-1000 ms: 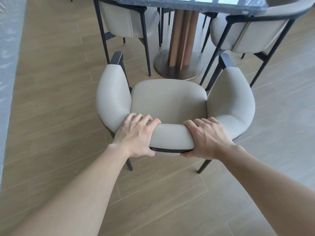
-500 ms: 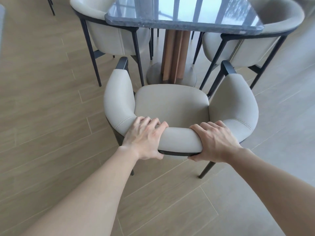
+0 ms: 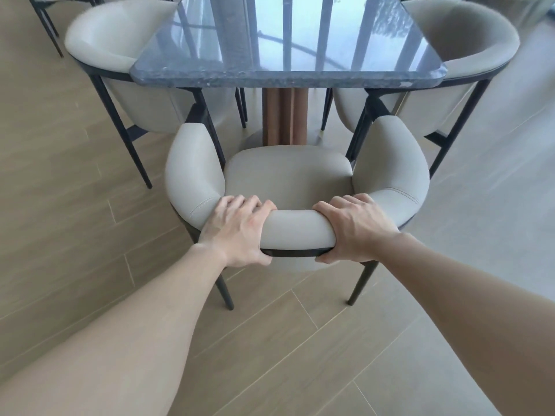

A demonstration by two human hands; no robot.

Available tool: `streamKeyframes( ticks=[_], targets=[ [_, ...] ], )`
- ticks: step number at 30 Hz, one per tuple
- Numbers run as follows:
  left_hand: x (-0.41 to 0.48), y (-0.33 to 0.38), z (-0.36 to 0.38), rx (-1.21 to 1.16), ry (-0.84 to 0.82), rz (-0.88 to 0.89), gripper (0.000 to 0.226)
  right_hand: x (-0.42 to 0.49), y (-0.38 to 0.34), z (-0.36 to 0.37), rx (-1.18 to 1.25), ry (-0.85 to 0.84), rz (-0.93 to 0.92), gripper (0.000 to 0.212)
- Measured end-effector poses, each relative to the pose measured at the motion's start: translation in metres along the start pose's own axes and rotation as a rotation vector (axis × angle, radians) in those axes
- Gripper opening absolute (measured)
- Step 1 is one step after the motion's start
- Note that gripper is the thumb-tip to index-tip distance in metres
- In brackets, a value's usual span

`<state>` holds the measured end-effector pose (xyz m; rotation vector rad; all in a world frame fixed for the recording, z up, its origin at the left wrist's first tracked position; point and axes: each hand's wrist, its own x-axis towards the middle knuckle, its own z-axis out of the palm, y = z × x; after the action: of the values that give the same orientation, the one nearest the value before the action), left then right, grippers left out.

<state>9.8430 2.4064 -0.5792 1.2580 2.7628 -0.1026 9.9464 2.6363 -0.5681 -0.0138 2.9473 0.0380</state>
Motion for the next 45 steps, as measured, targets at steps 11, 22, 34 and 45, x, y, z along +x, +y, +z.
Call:
streamKeyframes(
  ticks=[11, 22, 34, 45],
  targets=[
    [0.047, -0.043, -0.008, 0.008, -0.019, 0.031, 0.083, 0.054, 0.01, -0.006, 0.034, 0.008, -0.014, 0.082],
    [0.048, -0.033, -0.019, 0.108, -0.126, 0.075, 0.08, 0.05, -0.003, -0.013, -0.012, -0.112, 0.069, 0.081],
    [-0.048, -0.025, 0.0, 0.13, -0.114, 0.164, 0.078, -0.03, -0.06, 0.004, 0.023, -0.123, 0.012, 0.072],
    [-0.049, -0.06, 0.0, 0.106, -0.122, 0.112, 0.077, 0.002, -0.082, -0.001, 0.041, -0.108, -0.055, 0.071]
  ],
)
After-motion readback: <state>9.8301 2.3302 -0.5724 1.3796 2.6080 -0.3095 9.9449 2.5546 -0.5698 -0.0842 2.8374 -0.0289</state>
